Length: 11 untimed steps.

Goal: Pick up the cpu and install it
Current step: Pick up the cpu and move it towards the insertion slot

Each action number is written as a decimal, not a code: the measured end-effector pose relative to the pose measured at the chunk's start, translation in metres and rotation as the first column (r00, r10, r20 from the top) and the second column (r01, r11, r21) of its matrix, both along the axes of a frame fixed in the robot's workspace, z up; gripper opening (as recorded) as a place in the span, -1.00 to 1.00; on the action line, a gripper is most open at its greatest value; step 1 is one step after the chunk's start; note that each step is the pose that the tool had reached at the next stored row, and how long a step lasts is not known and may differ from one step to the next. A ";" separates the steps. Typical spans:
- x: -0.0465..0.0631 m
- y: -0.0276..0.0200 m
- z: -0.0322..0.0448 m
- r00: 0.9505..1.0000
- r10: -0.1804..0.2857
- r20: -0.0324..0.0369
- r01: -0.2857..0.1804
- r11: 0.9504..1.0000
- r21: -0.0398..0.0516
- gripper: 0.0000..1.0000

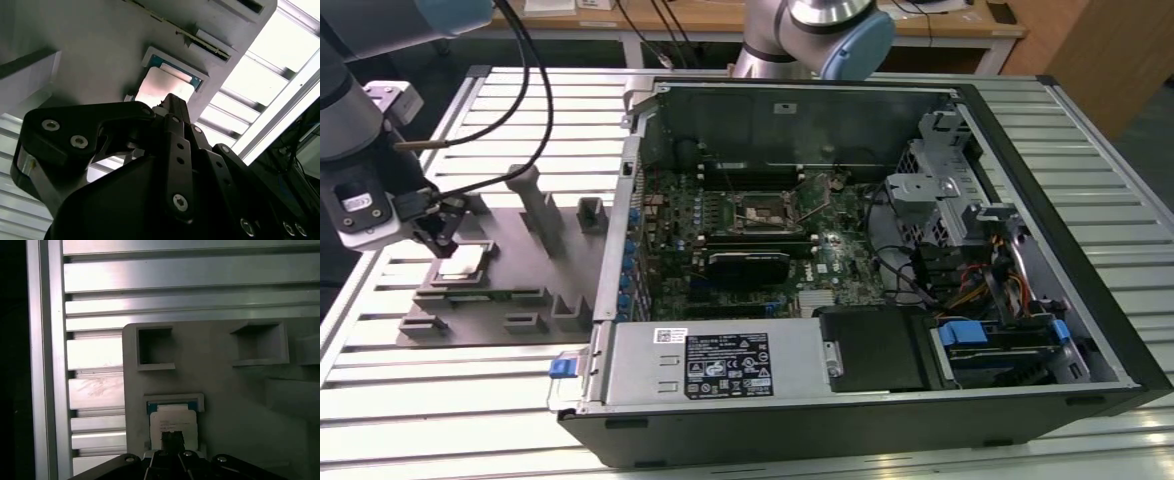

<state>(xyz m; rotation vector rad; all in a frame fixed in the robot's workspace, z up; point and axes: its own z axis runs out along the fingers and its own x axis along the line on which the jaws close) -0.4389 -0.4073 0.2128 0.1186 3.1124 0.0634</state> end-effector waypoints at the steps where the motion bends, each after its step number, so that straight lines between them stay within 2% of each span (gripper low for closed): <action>1: 0.001 -0.0008 -0.0007 1.000 0.000 0.000 0.000 1.000 0.000 -0.79; 7: 0.008 -0.0024 -0.0042 1.000 0.000 0.000 0.000 1.000 0.000 -0.79; 11: 0.009 -0.0024 -0.0106 1.000 0.000 0.000 0.000 1.000 0.001 -0.79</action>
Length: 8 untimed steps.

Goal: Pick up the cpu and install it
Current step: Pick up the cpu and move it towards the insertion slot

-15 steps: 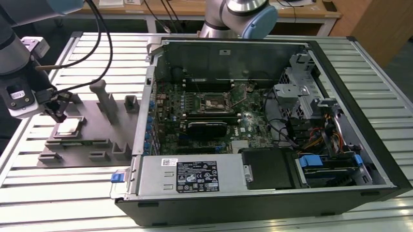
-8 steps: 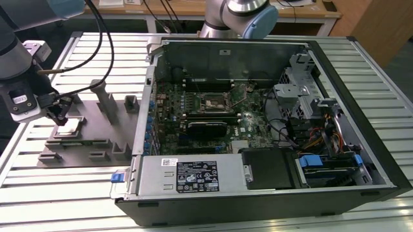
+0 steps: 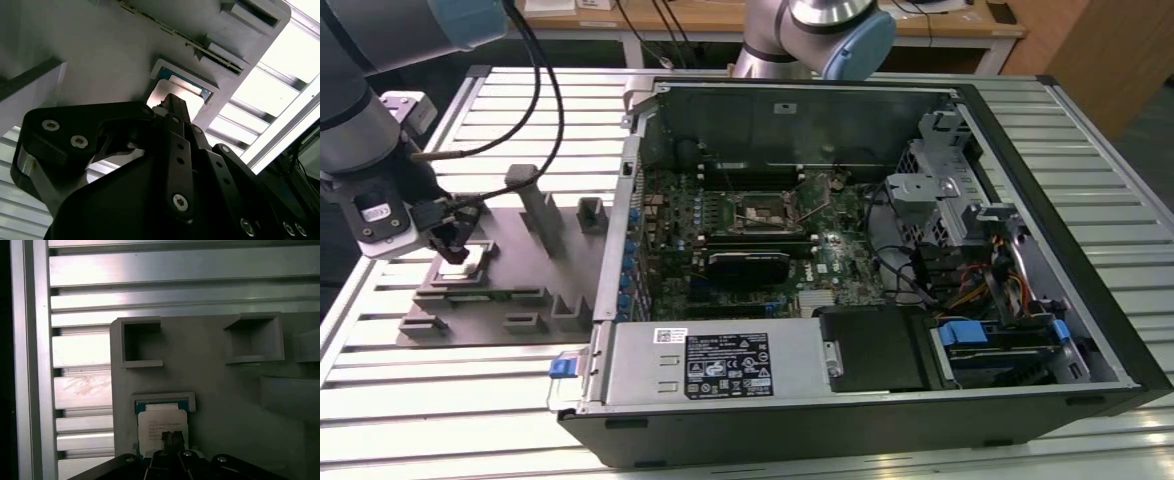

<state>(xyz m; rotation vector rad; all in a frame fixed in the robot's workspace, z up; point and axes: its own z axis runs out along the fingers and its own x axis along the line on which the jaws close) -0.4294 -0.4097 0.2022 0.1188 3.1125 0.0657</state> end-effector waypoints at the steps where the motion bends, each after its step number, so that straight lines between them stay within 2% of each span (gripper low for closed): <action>1: 0.000 0.0000 -0.0017 1.000 0.000 0.000 0.000 1.000 0.000 -0.79; 8: -0.001 0.0023 -0.0036 1.000 0.000 0.000 0.000 1.000 0.000 -0.79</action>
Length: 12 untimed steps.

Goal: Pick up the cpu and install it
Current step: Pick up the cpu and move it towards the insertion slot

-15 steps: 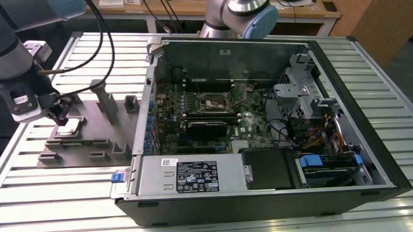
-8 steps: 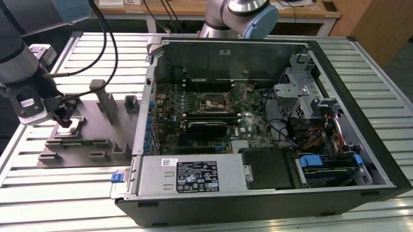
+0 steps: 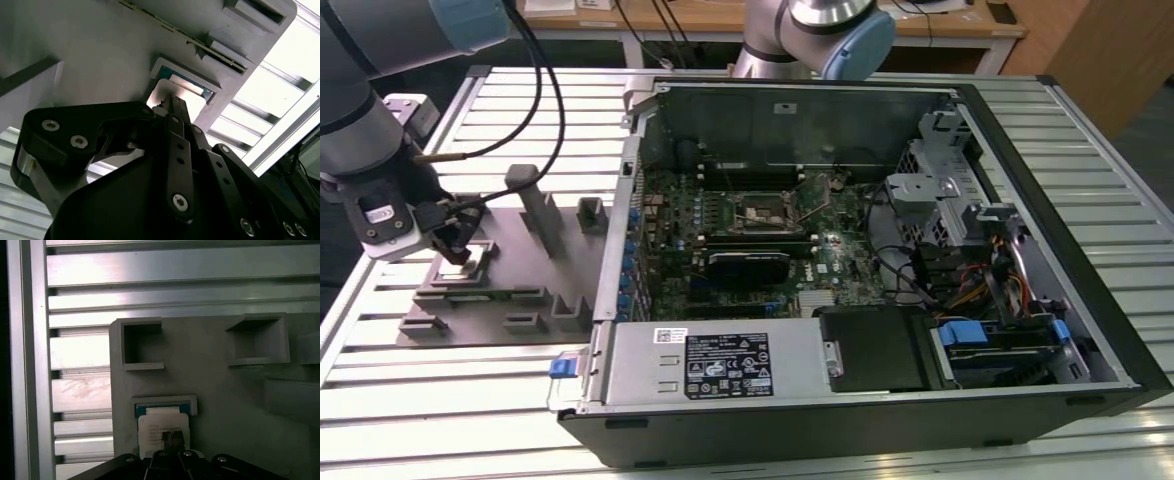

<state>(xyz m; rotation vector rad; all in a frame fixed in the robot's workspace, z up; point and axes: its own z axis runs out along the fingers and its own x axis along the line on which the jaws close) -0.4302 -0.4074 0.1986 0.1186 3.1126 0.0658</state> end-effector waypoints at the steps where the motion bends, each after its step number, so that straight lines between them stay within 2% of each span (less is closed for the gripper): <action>1: 0.000 0.0000 0.0000 1.000 0.000 0.000 0.000 1.000 0.000 -0.79; 9: -0.001 0.0001 -0.0001 1.000 0.000 0.000 0.000 1.000 0.000 -0.77; 10: -0.001 0.0001 -0.0001 1.000 0.000 0.000 0.000 1.000 0.000 -0.66; 11: -0.001 0.0001 -0.0001 1.000 0.000 0.000 0.000 1.000 0.000 -0.66; 12: -0.001 0.0001 -0.0001 1.000 0.000 0.000 0.000 1.000 0.000 -0.54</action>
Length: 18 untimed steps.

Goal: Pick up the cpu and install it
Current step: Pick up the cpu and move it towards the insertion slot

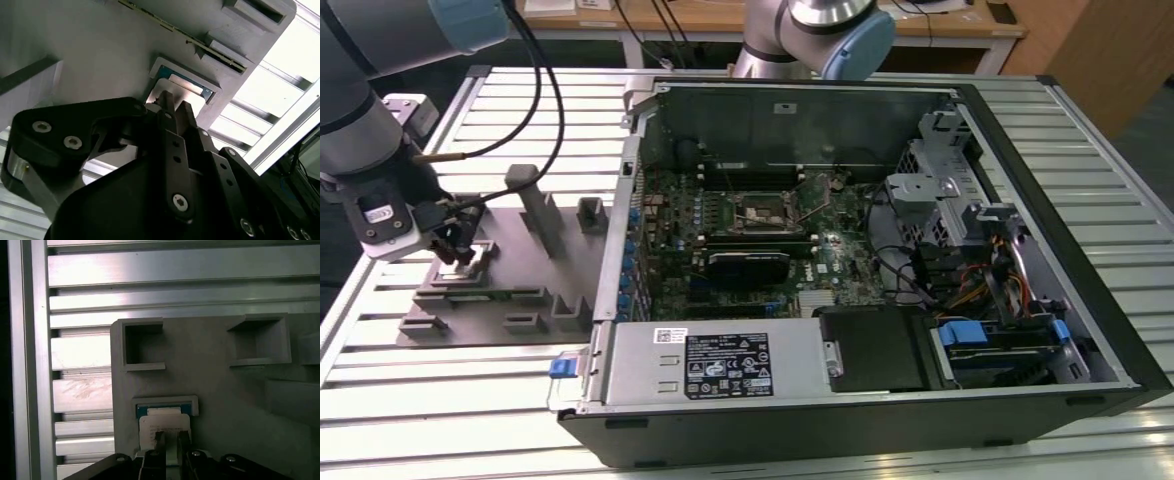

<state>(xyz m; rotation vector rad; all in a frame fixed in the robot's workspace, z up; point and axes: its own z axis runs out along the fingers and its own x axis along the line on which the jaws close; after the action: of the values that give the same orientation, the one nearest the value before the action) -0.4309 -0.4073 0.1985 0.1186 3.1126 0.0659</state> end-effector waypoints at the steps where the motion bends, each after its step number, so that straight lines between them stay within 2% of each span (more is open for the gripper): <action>1: 0.000 0.0000 0.0000 1.000 0.000 0.000 0.000 1.000 0.000 -0.41; 4: 0.000 0.0000 0.0000 1.000 0.000 0.000 0.000 1.000 0.000 -0.29; 6: 0.000 0.0000 0.0000 1.000 0.000 0.000 0.000 1.000 0.000 -0.06; 7: 0.000 0.0000 0.0000 1.000 0.000 0.000 0.000 1.000 0.000 -0.06; 9: 0.000 0.0000 0.0000 1.000 0.000 0.000 0.000 1.000 0.000 0.17; 10: 0.000 0.0000 0.0000 1.000 0.000 0.000 0.000 1.000 0.000 0.17; 11: 0.000 0.0000 0.0000 1.000 0.000 0.000 0.000 1.000 0.000 0.29; 14: 0.000 0.0000 0.0000 1.000 0.000 0.000 0.000 1.000 0.000 0.40; 15: 0.000 0.0000 -0.0001 1.000 0.000 0.000 0.000 1.000 0.000 0.53; 18: 0.000 0.0000 -0.0023 1.000 0.000 0.000 0.000 1.000 0.000 0.53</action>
<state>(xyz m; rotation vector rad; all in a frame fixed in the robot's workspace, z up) -0.4313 -0.4073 0.1962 0.1185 3.1125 0.0659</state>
